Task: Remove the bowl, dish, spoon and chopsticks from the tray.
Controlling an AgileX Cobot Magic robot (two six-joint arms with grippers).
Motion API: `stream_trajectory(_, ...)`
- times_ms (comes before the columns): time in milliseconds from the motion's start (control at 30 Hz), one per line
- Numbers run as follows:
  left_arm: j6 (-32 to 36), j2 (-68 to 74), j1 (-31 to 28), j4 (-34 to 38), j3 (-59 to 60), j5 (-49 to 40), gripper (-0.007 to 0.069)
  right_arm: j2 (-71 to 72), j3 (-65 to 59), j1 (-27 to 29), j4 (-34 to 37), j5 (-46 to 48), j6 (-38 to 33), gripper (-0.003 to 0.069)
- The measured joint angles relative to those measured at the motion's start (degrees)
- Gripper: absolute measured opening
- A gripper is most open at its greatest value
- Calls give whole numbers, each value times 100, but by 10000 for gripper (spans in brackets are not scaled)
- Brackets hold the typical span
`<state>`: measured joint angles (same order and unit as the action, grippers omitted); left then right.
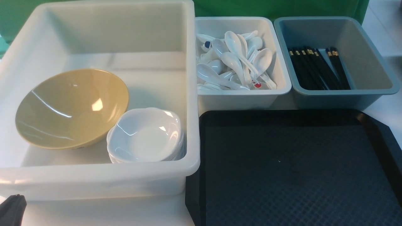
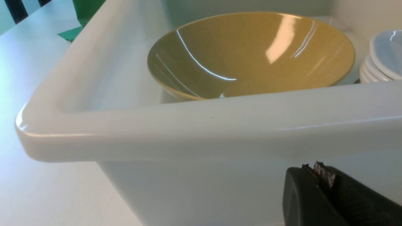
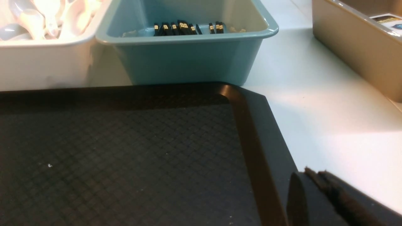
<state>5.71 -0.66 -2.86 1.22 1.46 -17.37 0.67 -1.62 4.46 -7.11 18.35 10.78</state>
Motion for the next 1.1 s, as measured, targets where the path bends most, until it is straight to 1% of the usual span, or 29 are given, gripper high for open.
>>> stream_trajectory(1100,0,-4,0,0,0,0,-11,0,0,0,0,0,0,94)
